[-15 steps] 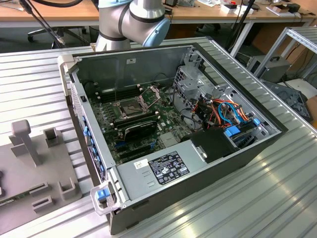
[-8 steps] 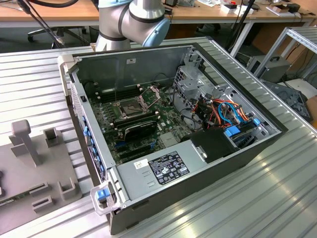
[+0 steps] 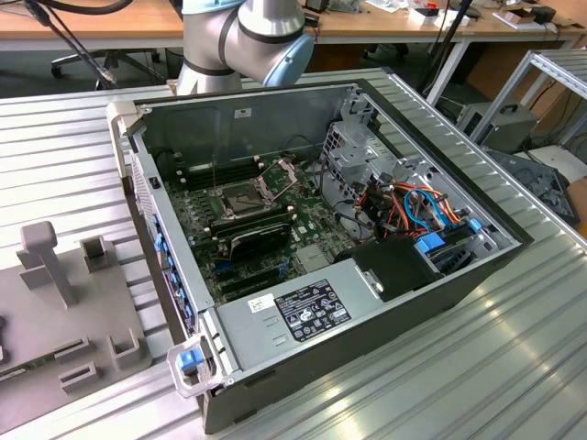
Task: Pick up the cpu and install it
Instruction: 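Reach for the cpu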
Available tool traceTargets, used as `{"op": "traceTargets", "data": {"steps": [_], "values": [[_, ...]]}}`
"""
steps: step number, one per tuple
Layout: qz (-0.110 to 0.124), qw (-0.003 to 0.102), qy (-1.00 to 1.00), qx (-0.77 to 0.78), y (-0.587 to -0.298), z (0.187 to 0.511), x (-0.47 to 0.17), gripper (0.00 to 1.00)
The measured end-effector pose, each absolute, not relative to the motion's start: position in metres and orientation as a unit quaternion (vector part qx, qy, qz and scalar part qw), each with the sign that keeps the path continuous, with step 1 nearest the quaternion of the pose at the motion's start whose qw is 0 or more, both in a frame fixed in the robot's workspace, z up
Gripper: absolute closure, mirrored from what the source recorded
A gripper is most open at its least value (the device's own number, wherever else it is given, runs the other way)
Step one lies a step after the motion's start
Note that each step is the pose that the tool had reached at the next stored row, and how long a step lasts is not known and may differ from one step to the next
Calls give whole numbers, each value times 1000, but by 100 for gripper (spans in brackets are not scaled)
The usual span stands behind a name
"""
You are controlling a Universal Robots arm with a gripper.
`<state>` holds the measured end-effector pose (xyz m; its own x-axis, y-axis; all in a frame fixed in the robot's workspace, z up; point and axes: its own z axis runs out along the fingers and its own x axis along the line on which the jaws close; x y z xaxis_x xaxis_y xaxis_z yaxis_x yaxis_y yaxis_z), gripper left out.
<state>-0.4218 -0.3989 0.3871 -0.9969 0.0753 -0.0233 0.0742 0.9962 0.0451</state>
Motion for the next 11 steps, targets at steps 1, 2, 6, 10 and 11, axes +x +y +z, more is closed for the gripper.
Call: {"op": "traceTargets", "data": {"steps": [1,2,6,10,11], "values": [[22,13,999,37,-399,387,-424,89],[22,13,999,37,-399,387,-426,89],[22,12,999,37,-399,387,-431,89],[22,12,999,37,-399,386,-435,89],[22,13,999,37,-399,386,-435,89]]}}
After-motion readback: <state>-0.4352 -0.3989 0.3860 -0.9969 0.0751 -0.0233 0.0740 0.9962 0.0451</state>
